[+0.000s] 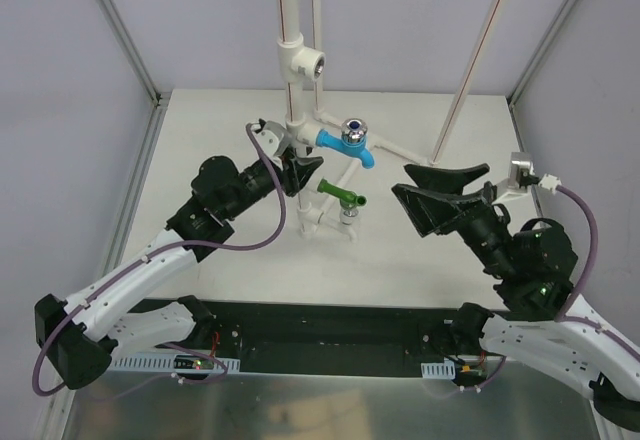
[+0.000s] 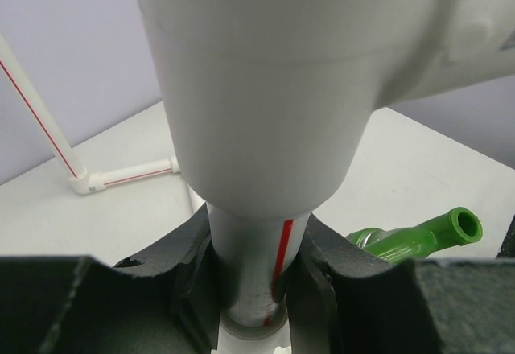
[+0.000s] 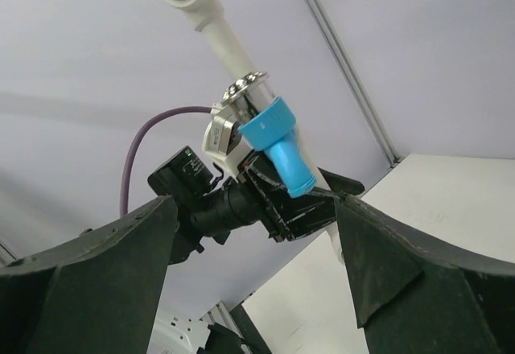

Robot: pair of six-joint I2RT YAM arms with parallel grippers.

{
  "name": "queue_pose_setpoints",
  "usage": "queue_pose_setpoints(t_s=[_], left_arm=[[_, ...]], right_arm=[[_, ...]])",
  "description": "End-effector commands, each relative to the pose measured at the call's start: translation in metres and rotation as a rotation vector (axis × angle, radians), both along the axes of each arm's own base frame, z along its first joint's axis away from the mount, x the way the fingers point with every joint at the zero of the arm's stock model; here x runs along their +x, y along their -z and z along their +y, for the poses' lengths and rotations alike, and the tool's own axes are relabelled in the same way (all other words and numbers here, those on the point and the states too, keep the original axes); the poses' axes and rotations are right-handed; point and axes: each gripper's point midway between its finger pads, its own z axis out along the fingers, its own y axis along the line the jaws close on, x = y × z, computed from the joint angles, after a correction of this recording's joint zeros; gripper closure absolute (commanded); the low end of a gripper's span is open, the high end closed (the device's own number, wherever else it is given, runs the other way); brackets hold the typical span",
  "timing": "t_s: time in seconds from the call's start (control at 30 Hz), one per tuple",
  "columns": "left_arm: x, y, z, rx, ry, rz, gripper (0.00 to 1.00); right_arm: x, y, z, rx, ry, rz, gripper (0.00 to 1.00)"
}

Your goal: Install the water faucets

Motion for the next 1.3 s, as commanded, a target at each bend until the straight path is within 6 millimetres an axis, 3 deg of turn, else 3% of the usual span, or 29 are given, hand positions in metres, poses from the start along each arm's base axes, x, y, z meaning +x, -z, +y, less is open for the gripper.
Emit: queue_pose_setpoints(t_s=[0.0, 0.33, 0.4, 0.5, 0.53, 0.57, 0.6, 0.73, 0.9, 0.97, 1.03, 1.1, 1.27], left_arm=[[0.037, 0.012, 0.007, 0.014, -0.085, 0.075, 1.00], [0.104, 0.005, 0.005, 0.075, -0.115, 0.064, 0.97], [0.111, 0.002, 0.004, 0.079, -0.114, 0.071, 0.90], [0.108, -0.003, 0.003, 0.065, -0.106, 0.078, 0.68], [0.105, -0.005, 0.005, 0.055, -0.106, 0.078, 0.51], [0.099, -0.008, 0.008, 0.041, -0.106, 0.076, 0.12], [0.094, -0.009, 0.011, 0.030, -0.110, 0.079, 0.01], [0.064, -0.020, 0.027, -0.034, -0.113, 0.078, 0.01], [0.021, -0.014, 0.060, -0.114, -0.166, 0.110, 0.01], [0.016, -0.002, 0.081, -0.137, -0.266, 0.175, 0.01], [0.010, 0.038, 0.106, -0.036, -0.402, 0.355, 0.01], [0.003, 0.063, 0.125, 0.020, -0.505, 0.466, 0.01], [-0.016, 0.105, 0.140, 0.020, -0.570, 0.572, 0.01]], right_arm=[[-0.006, 0.006, -0.021, 0.009, 0.049, -0.048, 0.13], [0.002, 0.055, -0.039, -0.047, 0.137, 0.018, 0.13], [0.004, 0.062, -0.039, -0.061, 0.146, 0.026, 0.12], [0.006, 0.071, -0.041, -0.089, 0.165, 0.035, 0.12], [0.006, 0.073, -0.042, -0.092, 0.171, 0.034, 0.12], [0.007, 0.076, -0.043, -0.097, 0.179, 0.033, 0.12], [0.007, 0.077, -0.044, -0.099, 0.183, 0.029, 0.12], [0.005, 0.078, -0.046, -0.099, 0.180, 0.003, 0.13], [0.009, 0.085, -0.047, -0.095, 0.200, 0.034, 0.13], [0.017, 0.093, -0.052, -0.086, 0.244, 0.098, 0.13], [0.028, 0.109, -0.057, -0.119, 0.305, 0.174, 0.13], [0.036, 0.124, -0.062, -0.157, 0.359, 0.243, 0.13], [0.050, 0.169, -0.073, -0.219, 0.472, 0.377, 0.13]])
